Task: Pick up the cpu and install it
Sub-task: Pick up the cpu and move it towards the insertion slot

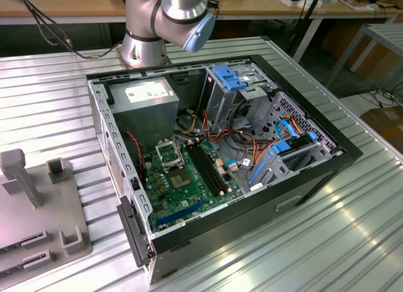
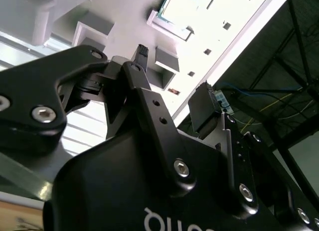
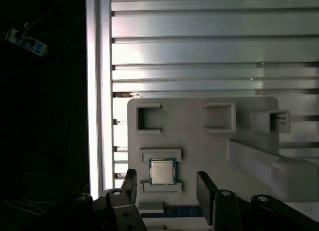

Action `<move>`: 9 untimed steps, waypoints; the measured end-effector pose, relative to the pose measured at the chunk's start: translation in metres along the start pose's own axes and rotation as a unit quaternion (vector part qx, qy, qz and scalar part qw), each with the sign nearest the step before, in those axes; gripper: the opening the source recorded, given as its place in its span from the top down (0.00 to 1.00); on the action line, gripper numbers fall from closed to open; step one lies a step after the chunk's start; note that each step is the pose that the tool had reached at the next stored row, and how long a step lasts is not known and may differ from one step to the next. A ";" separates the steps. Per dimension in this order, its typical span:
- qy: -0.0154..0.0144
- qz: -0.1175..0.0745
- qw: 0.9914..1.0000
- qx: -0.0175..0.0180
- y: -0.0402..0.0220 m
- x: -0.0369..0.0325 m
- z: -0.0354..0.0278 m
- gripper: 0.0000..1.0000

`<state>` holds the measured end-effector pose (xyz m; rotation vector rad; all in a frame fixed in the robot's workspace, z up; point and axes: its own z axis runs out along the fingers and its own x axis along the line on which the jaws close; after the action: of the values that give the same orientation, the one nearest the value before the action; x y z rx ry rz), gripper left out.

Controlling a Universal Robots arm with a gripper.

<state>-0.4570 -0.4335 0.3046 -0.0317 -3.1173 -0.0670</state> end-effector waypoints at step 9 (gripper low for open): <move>0.000 0.000 1.000 0.001 -0.0058 -0.0003 0.0059 0.40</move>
<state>-0.4570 -0.4390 0.2985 -0.0323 -3.1172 -0.0653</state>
